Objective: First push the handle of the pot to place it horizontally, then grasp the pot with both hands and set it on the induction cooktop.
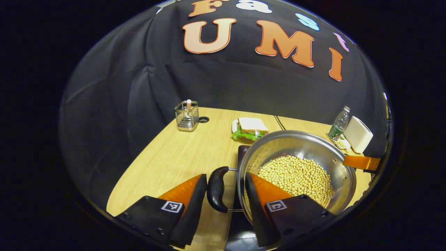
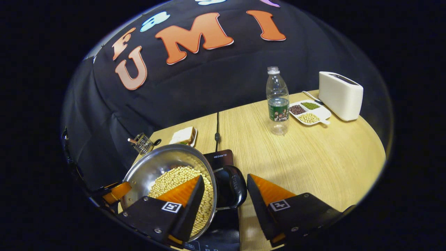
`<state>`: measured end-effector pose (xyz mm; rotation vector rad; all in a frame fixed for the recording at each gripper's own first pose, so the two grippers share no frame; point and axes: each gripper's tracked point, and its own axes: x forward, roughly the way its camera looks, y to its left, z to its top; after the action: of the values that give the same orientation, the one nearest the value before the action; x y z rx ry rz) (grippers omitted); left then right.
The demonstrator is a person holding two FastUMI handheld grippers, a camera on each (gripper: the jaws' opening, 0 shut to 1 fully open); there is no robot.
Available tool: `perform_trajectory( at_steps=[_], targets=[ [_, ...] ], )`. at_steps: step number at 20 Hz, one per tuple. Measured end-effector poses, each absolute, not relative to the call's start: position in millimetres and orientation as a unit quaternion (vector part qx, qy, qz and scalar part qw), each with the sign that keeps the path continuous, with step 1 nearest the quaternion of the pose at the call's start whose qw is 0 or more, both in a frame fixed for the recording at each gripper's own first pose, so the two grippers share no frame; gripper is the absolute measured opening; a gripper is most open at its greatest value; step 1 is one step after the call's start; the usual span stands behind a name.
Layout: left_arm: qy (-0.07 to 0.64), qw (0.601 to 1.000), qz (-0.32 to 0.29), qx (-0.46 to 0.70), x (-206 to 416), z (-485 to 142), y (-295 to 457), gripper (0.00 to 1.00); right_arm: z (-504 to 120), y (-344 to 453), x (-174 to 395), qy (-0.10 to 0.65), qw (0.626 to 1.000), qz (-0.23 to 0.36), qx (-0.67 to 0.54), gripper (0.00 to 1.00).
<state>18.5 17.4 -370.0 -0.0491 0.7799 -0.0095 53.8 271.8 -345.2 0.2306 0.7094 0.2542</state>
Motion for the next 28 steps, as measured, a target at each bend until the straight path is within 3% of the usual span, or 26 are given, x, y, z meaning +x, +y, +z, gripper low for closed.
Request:
perform_trajectory(
  at_steps=[2,4,16,21,26,28],
  targets=[
    [0.36,0.933,-0.002,-0.017,24,-354,15,1.0,-326,266,55,0.329,0.93,0.13,0.103,0.89],
    [0.339,0.941,-0.002,-0.008,27,-329,10,0.96,-304,259,56,0.311,0.936,0.135,0.099,0.95],
    [0.133,0.991,0.017,0.016,51,-96,14,0.98,-156,132,61,0.19,0.968,0.106,0.124,0.94],
    [0.087,0.996,0.02,-0.024,43,-23,26,0.99,-107,42,56,0.118,0.992,0.028,0.028,0.95],
    [0.044,0.998,0.051,-0.015,37,27,63,0.98,-30,-3,29,0.043,0.999,0.003,-0.004,0.95],
    [0.028,0.998,0.06,-0.004,29,41,69,0.99,-11,-20,22,0.02,0.999,-0.014,-0.02,1.0]
  ],
)
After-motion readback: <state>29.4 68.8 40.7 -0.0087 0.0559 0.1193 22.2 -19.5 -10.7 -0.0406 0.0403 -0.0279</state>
